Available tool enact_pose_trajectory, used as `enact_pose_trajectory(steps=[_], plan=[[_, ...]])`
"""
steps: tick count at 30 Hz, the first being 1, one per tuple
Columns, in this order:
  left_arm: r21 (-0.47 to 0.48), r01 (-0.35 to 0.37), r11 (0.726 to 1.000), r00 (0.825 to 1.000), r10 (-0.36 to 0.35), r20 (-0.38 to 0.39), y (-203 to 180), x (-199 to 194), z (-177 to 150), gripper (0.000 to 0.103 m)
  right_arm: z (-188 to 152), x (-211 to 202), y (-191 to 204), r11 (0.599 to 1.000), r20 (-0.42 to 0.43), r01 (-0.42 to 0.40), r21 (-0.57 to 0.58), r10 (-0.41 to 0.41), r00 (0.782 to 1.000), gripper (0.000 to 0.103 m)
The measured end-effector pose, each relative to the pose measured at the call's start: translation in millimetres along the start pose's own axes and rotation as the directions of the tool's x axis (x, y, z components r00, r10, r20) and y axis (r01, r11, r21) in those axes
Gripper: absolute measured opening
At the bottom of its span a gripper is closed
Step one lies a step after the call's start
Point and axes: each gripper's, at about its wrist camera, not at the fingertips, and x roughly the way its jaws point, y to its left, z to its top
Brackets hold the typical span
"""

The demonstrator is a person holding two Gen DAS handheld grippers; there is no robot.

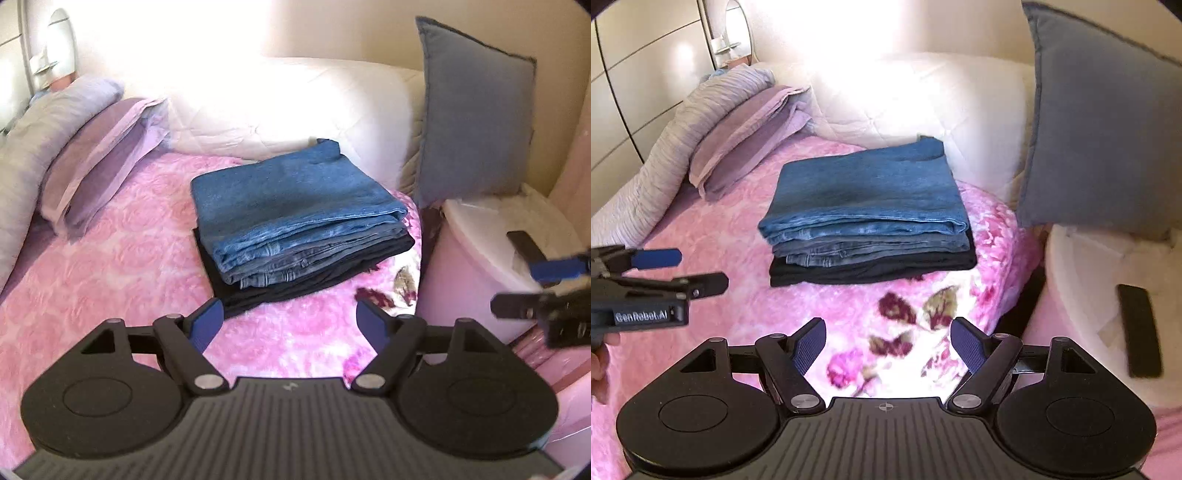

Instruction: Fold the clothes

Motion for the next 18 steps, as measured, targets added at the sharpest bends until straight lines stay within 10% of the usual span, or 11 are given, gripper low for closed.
enact_pose_trajectory(steps=[18], plan=[[-0.102,-0.115,0.988,0.993,0.115,-0.004,1.6,-59.2,-10.5,0.076,4.7,-46.8,27.1,0.995,0.021,0.082,-0.055,-0.081,0.996,0.078]])
